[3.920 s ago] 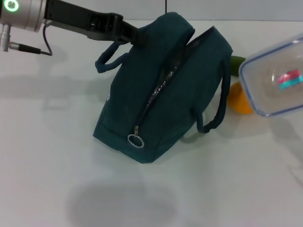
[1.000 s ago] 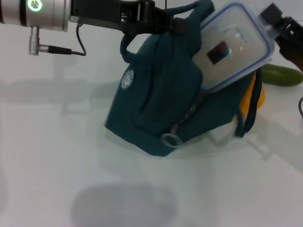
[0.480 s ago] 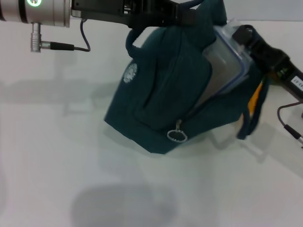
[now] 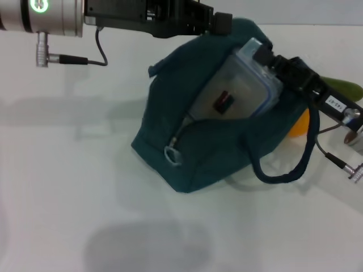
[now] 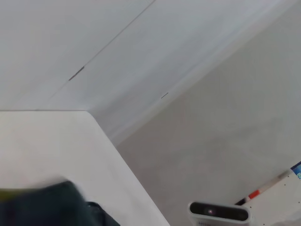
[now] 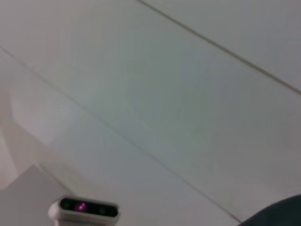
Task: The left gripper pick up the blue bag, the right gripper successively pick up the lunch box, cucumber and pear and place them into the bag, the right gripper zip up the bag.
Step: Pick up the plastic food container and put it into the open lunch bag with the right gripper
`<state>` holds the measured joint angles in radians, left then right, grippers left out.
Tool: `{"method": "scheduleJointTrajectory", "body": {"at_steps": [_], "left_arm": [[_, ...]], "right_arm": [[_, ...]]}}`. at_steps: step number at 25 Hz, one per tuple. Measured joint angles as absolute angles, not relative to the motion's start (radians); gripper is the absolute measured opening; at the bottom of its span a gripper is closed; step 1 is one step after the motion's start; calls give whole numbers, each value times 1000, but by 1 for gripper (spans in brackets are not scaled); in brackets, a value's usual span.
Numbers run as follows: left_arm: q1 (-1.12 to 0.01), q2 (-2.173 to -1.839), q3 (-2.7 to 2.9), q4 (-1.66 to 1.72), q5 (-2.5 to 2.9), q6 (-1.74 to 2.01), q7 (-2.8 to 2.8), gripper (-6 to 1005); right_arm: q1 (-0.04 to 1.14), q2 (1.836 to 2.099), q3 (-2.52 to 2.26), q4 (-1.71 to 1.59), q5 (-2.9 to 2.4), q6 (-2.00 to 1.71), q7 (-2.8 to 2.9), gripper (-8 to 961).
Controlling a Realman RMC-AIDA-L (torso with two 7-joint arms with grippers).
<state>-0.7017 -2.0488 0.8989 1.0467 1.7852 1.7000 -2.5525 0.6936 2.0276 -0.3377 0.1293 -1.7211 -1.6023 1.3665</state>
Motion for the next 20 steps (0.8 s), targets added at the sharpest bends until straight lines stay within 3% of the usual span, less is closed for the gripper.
{"method": "scheduleJointTrajectory", "body": {"at_steps": [10,20], "left_arm": [[-696,-2045,898,1032,1774,1701,-2536,68],[-696,-2017,871,1031,1742,1699,-2413,74]], "right_arm": [[714,2025,-349,110,-1768,-1608,1408,102],[727,2026,-351,82,-1787,-1597,1406,103]]}}
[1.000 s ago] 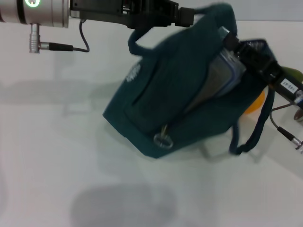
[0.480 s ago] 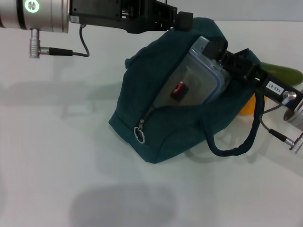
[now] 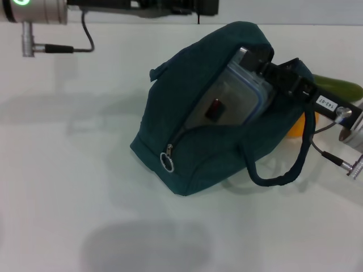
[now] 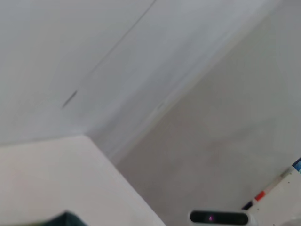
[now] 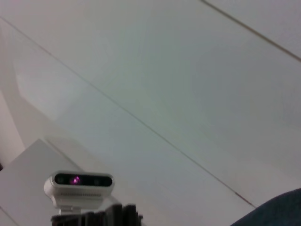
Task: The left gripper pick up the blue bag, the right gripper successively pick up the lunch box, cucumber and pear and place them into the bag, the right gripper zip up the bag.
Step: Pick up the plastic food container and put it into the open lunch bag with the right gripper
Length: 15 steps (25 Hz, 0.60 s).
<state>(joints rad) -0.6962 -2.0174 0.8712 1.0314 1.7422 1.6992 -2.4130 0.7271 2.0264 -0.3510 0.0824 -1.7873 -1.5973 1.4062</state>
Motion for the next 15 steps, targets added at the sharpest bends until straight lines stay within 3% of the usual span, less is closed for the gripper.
{"method": "scheduleJointTrajectory", "body": {"at_steps": [7,12,15], "left_arm": [[-684,-1988,822,1031,1829,1665,-2286,99],[-665,-1983,790,1030,1950,1638,-2207,136],[-652,-1986,790,1029,1993,1628,-2167,159]], "right_arm": [[738,2025,-352,64,-1790,-1603,1407,104],[738,2023,-353,62,-1790,-1618,1408,105],[737,2022,-349,60,-1790,-1622,1409,156]]}}
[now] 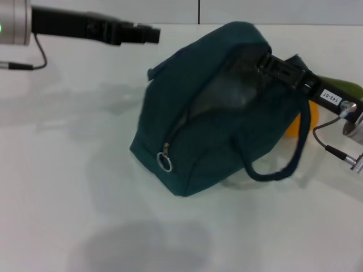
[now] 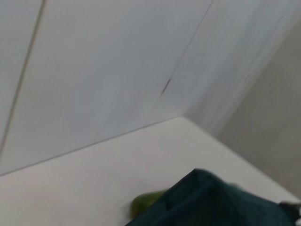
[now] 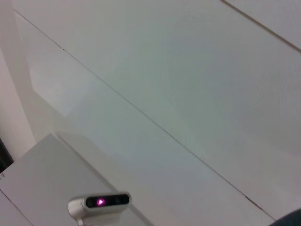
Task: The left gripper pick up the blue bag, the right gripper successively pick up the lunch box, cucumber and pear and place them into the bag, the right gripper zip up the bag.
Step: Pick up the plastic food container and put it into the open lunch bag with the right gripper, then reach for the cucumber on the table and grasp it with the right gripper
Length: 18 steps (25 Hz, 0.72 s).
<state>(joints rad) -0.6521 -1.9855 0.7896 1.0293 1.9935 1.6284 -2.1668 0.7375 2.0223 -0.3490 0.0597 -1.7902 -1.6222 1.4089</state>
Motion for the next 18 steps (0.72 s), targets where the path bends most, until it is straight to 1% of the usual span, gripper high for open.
{"method": "scheduleJointTrajectory", "body": {"at_steps": [3,8,13,18], "left_arm": [[-622,-1987,789,1023,2040,1608,-2141,267],[-588,-1980,793,1006,2074,1608,-2132,269],[-549,-1977,792,1003,2097,1607,-2123,267],[-538,-1977,790,999,2101,1612,-2123,268]], "right_arm": [[729,2022,-349,38,-1788,-1626,1432,208],[711,2020,-352,-6,-1789,-1628,1497,293],[705,2017,-361,-41,-1789,-1631,1535,293],[697,2016,-374,-74,-1790,-1670,1548,294]]}}
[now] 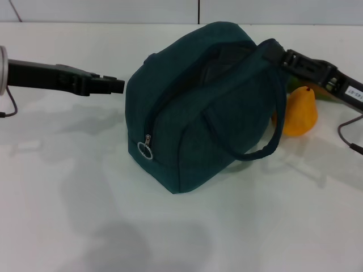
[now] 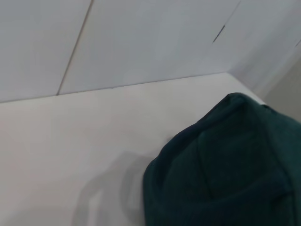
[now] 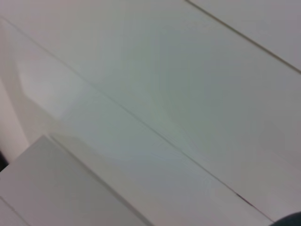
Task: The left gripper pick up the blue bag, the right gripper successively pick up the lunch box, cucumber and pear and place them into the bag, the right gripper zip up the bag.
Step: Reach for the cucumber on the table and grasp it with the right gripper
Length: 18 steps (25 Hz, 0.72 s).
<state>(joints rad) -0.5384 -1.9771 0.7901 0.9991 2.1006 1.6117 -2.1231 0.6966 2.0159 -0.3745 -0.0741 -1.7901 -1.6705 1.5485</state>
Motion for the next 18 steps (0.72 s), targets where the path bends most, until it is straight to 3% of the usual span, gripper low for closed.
{"method": "scheduleJointTrajectory", "body": {"at_steps": [7,12,15,18], "left_arm": [[-564,-1963,788,1065,2021,1673,-2151,270],[-641,-1953,806,1091,2003,1745,-2206,273],[-691,-1962,837,1102,2016,1774,-2249,275],[-735,-1980,886,1145,2071,1766,-2286,347]], "right_arm": [[672,2016,-390,-94,-1790,-1698,1544,294],[642,2018,-401,-109,-1790,-1705,1539,293],[617,2019,-401,-119,-1785,-1716,1537,294],[595,2018,-399,-128,-1781,-1737,1528,294]]}}
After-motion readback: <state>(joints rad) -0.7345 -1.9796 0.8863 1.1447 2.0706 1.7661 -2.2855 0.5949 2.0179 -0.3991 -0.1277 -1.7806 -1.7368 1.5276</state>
